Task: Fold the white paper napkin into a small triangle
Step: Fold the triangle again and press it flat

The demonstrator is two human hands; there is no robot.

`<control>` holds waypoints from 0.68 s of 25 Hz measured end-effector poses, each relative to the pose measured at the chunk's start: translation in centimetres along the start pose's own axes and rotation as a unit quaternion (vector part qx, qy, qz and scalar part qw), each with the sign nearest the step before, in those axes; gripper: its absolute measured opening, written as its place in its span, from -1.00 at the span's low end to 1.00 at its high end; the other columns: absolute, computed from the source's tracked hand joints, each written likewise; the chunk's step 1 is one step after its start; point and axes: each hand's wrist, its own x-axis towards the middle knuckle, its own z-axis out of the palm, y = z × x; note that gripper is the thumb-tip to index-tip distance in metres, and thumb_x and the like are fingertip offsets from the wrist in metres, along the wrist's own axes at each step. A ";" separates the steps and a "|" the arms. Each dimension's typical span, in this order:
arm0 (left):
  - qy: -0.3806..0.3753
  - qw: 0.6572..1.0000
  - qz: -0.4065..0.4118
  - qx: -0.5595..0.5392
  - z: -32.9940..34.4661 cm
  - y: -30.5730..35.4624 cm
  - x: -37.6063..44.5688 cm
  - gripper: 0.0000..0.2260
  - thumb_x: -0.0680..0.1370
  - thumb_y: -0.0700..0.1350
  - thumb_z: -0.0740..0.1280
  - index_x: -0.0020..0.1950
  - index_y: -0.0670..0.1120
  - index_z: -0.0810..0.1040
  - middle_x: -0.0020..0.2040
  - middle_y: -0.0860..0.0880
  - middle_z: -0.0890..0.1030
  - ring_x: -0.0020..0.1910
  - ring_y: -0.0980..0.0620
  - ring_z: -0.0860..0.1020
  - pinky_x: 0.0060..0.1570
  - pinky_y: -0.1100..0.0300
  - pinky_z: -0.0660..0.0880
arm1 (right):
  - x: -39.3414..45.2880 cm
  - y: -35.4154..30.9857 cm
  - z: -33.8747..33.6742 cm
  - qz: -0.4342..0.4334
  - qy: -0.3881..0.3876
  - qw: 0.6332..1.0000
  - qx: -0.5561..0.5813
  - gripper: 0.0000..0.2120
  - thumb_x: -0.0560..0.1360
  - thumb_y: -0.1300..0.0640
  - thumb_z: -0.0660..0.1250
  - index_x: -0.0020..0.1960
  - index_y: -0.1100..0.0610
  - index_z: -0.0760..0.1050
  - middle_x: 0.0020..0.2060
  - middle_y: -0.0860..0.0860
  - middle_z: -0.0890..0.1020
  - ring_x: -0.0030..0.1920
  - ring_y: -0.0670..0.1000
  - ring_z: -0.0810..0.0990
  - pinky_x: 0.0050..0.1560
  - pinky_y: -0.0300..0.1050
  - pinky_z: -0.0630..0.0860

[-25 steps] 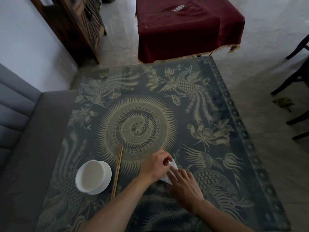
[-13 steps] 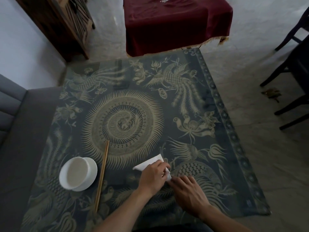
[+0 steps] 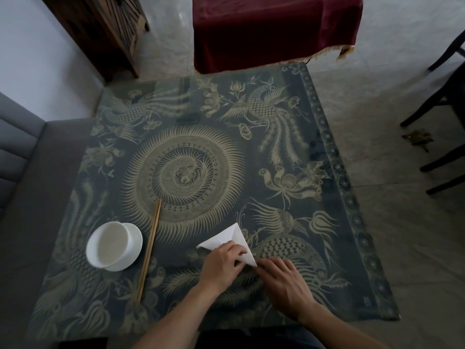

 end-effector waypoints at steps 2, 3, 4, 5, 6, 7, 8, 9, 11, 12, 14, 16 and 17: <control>-0.003 1.000 0.019 0.001 0.2 -0.1 -0.4 -0.81 0.43 -0.15 0.51 0.02 -0.01 0.64 -0.04 0.07 0.61 -0.05 0.02 0.57 -0.15 0.17 0.49 | -0.2 0.2 0.1 0.001 0.004 1.000 -0.009 -0.66 0.45 0.05 0.24 0.19 0.04 0.57 0.10 -0.03 0.61 0.05 0.05 0.57 -0.07 -0.05 0.51; -0.001 1.000 0.025 0.006 0.2 -0.1 -0.6 -0.81 0.43 -0.16 0.51 0.01 -0.02 0.65 -0.06 0.05 0.60 -0.07 0.00 0.57 -0.14 0.14 0.51 | -0.3 0.4 0.1 0.001 0.007 1.000 -0.012 -0.66 0.45 0.04 0.24 0.18 0.04 0.58 0.10 -0.03 0.61 0.05 0.05 0.57 -0.07 -0.05 0.51; 0.002 0.999 0.032 0.015 0.2 -0.1 -0.7 -0.81 0.43 -0.16 0.51 0.01 -0.02 0.65 -0.07 0.04 0.59 -0.09 -0.01 0.56 -0.15 0.11 0.53 | -0.4 0.5 0.1 0.000 0.010 1.000 -0.014 -0.66 0.45 0.03 0.24 0.18 0.04 0.58 0.10 -0.02 0.62 0.05 0.06 0.57 -0.07 -0.04 0.52; 0.006 0.999 0.043 0.031 0.1 0.0 -0.8 -0.82 0.44 -0.15 0.51 0.02 -0.01 0.65 -0.06 0.03 0.58 -0.10 -0.02 0.54 -0.17 0.09 0.54 | -0.4 0.5 0.1 -0.001 0.011 1.000 -0.016 -0.66 0.46 0.03 0.24 0.18 0.04 0.58 0.10 -0.02 0.62 0.05 0.06 0.58 -0.07 -0.03 0.52; 0.009 0.997 0.058 0.052 0.1 0.0 -0.8 -0.82 0.45 -0.12 0.50 0.02 0.01 0.64 -0.04 0.02 0.56 -0.11 -0.02 0.53 -0.19 0.07 0.53 | -0.5 0.6 0.2 -0.003 0.012 1.000 -0.018 -0.66 0.46 0.02 0.25 0.18 0.05 0.58 0.11 -0.01 0.62 0.05 0.07 0.58 -0.07 -0.02 0.52; 0.012 0.994 0.075 0.077 0.1 0.0 -0.8 -0.82 0.45 -0.10 0.49 0.03 0.03 0.63 -0.01 0.01 0.55 -0.09 -0.03 0.51 -0.20 0.06 0.52 | -0.5 0.6 0.2 -0.003 0.011 1.000 -0.021 -0.66 0.46 0.02 0.24 0.18 0.05 0.58 0.11 -0.01 0.62 0.05 0.07 0.58 -0.06 -0.02 0.52; 0.014 0.991 0.089 0.099 0.1 -0.1 -0.8 -0.82 0.45 -0.07 0.48 0.03 0.05 0.62 0.02 0.01 0.55 -0.06 -0.04 0.51 -0.20 0.05 0.51 | -0.6 0.6 0.3 -0.002 0.009 1.000 -0.023 -0.66 0.46 0.02 0.24 0.19 0.05 0.58 0.11 -0.01 0.61 0.05 0.07 0.57 -0.06 -0.02 0.51; 0.015 0.989 0.096 0.114 0.1 -0.2 -0.9 -0.82 0.46 -0.04 0.47 0.04 0.06 0.61 0.06 0.00 0.55 -0.02 -0.05 0.51 -0.18 0.04 0.51 | -0.7 0.6 0.5 0.000 0.008 1.000 -0.024 -0.65 0.46 0.02 0.24 0.20 0.05 0.57 0.12 -0.01 0.61 0.06 0.07 0.56 -0.04 -0.02 0.50; 0.010 0.987 0.096 0.130 0.0 -0.7 -1.1 -0.80 0.47 -0.01 0.45 0.08 0.05 0.59 0.11 0.00 0.55 0.06 -0.06 0.51 -0.09 0.03 0.50 | -0.8 0.6 0.8 0.005 0.007 1.000 -0.024 -0.64 0.46 0.03 0.23 0.22 0.05 0.55 0.14 -0.01 0.59 0.09 0.07 0.55 -0.02 -0.02 0.47; 0.007 0.986 0.093 0.137 -0.1 -1.0 -1.3 -0.79 0.49 0.00 0.44 0.11 0.05 0.58 0.14 0.00 0.54 0.09 -0.06 0.52 -0.05 0.02 0.50 | -0.8 0.6 0.9 0.008 0.006 1.000 -0.022 -0.64 0.46 0.03 0.23 0.23 0.05 0.54 0.15 -0.01 0.59 0.10 0.07 0.54 0.00 -0.02 0.46; 0.001 0.986 0.085 0.141 -0.2 -1.6 -1.4 -0.75 0.49 0.00 0.43 0.15 0.04 0.59 0.16 -0.01 0.55 0.12 -0.06 0.52 0.00 0.01 0.51 | -0.8 0.7 1.0 0.013 0.004 1.000 -0.021 -0.63 0.47 0.02 0.22 0.24 0.04 0.53 0.16 -0.01 0.58 0.11 0.07 0.54 0.03 -0.02 0.46; -0.007 0.988 0.075 0.138 -0.4 -1.9 -1.3 -0.71 0.49 0.00 0.44 0.19 0.03 0.59 0.18 -0.03 0.55 0.13 -0.07 0.53 0.02 -0.01 0.52 | -0.9 0.7 1.2 0.017 -0.002 1.000 -0.021 -0.62 0.46 0.03 0.24 0.25 0.03 0.53 0.17 -0.02 0.58 0.12 0.07 0.53 0.04 -0.02 0.47; -0.012 0.988 0.072 0.137 -0.5 -2.0 -1.3 -0.70 0.49 0.01 0.43 0.21 0.03 0.58 0.20 -0.04 0.55 0.14 -0.08 0.53 0.03 -0.02 0.52 | -0.9 0.7 1.2 0.020 -0.005 1.000 -0.021 -0.62 0.46 0.04 0.26 0.26 0.03 0.52 0.17 -0.02 0.58 0.13 0.07 0.53 0.05 -0.02 0.46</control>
